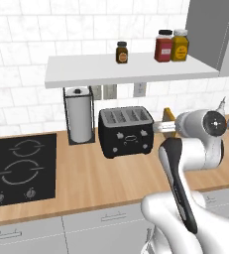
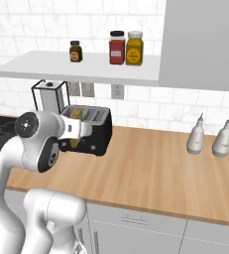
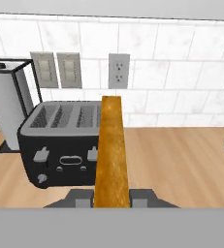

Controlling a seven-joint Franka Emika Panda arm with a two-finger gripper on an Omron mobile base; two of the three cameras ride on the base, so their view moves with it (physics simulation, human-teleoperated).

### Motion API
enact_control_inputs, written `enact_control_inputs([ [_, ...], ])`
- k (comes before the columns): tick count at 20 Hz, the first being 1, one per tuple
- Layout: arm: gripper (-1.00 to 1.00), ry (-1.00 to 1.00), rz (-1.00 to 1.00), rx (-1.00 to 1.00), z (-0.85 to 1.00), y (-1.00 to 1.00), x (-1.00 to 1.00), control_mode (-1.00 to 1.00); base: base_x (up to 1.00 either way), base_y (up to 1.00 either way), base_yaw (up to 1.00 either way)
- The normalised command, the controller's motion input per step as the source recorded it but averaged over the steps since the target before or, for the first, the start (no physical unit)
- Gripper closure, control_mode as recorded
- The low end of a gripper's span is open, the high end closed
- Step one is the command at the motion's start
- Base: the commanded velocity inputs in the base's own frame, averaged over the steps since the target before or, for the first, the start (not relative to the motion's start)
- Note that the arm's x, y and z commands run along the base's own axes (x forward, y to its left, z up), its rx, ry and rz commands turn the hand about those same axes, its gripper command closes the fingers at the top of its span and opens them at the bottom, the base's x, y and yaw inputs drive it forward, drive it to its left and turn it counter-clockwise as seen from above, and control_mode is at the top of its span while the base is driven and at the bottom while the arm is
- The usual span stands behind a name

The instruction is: Start the toaster. Once the lever pops up, take the bread to the plate on the dining counter.

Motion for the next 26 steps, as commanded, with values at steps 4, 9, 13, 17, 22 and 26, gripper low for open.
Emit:
enact_control_inputs([
  [4,1.00,0.08,0.00,0.00,0.13,0.13,-0.47,-1.00,0.00,0.00,0.00],
  [9,1.00,0.02,0.00,0.00,0.01,0.13,-0.51,-1.00,0.00,0.00,0.00],
  [13,1.00,0.00,0.00,0.00,0.00,0.01,-0.43,-1.00,0.00,0.00,0.00],
  [17,1.00,0.00,0.00,0.00,0.00,0.00,-0.36,-1.00,0.00,0.00,0.00],
  [22,1.00,0.00,0.00,0.00,0.00,0.00,-0.35,-1.00,0.00,0.00,0.00],
  [26,1.00,0.00,0.00,0.00,0.00,0.00,-0.23,-1.00,0.00,0.00,0.00],
])
